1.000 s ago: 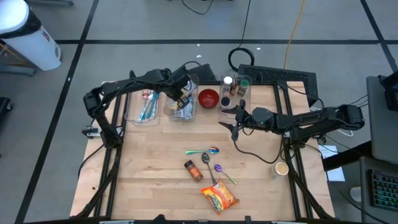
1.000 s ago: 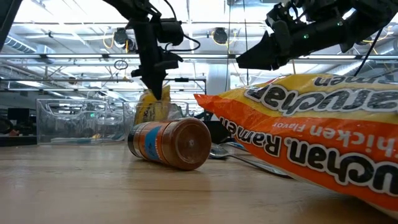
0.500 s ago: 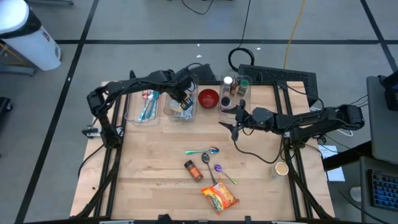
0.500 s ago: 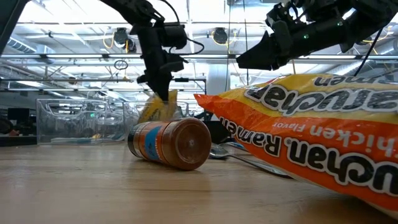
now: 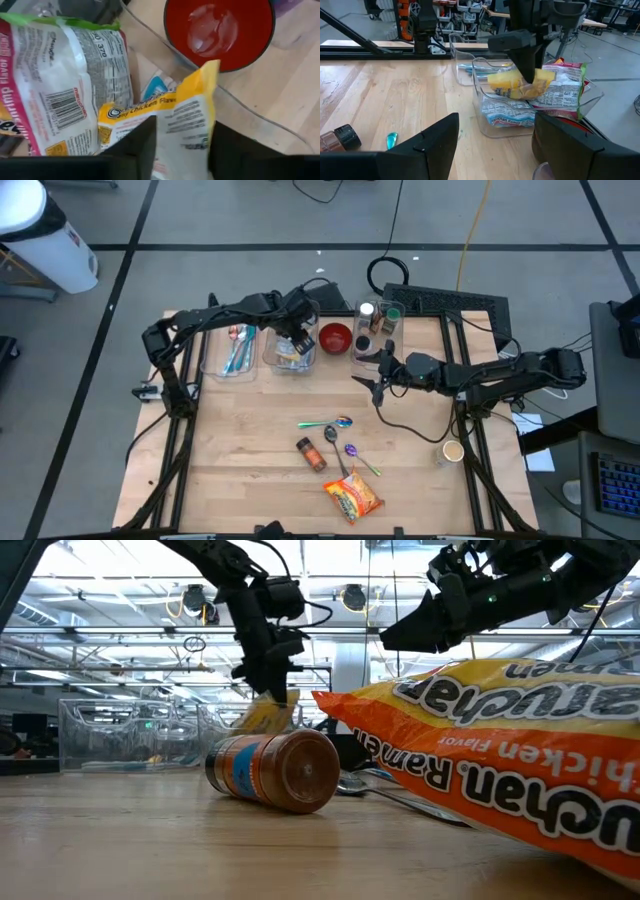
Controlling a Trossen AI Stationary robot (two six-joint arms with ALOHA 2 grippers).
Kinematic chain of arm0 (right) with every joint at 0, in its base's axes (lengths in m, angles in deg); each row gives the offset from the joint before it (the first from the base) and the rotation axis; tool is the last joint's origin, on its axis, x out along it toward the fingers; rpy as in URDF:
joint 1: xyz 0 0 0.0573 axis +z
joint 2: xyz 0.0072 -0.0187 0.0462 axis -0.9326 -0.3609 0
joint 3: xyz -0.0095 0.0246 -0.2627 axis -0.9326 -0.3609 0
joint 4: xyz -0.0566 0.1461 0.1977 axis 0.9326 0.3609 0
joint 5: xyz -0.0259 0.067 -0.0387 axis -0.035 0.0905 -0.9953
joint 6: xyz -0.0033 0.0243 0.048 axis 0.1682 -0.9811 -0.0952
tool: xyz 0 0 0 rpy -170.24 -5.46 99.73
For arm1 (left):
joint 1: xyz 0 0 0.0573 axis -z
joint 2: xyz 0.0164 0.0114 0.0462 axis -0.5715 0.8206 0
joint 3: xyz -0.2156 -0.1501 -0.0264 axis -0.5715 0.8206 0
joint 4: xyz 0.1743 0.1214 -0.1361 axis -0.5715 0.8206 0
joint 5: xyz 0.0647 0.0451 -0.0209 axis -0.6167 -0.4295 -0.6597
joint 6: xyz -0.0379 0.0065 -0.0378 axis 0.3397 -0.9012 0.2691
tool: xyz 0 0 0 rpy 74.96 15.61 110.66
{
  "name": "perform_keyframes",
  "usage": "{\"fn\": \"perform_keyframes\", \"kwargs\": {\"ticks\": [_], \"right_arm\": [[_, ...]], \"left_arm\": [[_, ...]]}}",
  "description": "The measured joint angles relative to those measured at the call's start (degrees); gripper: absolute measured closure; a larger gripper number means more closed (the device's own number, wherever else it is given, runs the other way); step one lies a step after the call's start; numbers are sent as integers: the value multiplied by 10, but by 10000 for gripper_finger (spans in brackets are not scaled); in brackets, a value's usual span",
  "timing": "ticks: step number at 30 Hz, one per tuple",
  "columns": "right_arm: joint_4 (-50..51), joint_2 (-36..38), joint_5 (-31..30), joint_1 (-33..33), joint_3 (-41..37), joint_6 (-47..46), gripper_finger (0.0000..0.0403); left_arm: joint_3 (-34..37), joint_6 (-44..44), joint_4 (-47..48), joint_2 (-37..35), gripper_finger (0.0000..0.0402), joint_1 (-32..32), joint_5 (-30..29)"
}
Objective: Pick & Place Food Item
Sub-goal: Put the yellow noodle pack into the middle transparent bin, then put the green spoon into the left transparent bin
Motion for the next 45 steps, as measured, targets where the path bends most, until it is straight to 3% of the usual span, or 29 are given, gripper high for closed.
{"fn": "perform_keyframes", "kwargs": {"ticks": [8, 15, 23, 33, 45], "right_arm": [[2, 0, 0, 0, 0, 0, 149], [1, 0, 0, 0, 0, 0, 149], [1, 0, -1, 0, 0, 0, 149], [1, 0, -2, 0, 0, 0, 149], [1, 0, -2, 0, 0, 2, 149]], "left_arm": [[0, -1, 2, -1, 141, 0, 30], [0, -1, 1, -12, 103, -2, 25], [0, 18, 20, -14, 117, -4, -43], [0, 6, 35, 24, 152, 4, -45], [1, -16, 33, 11, 151, 5, -57]]}}
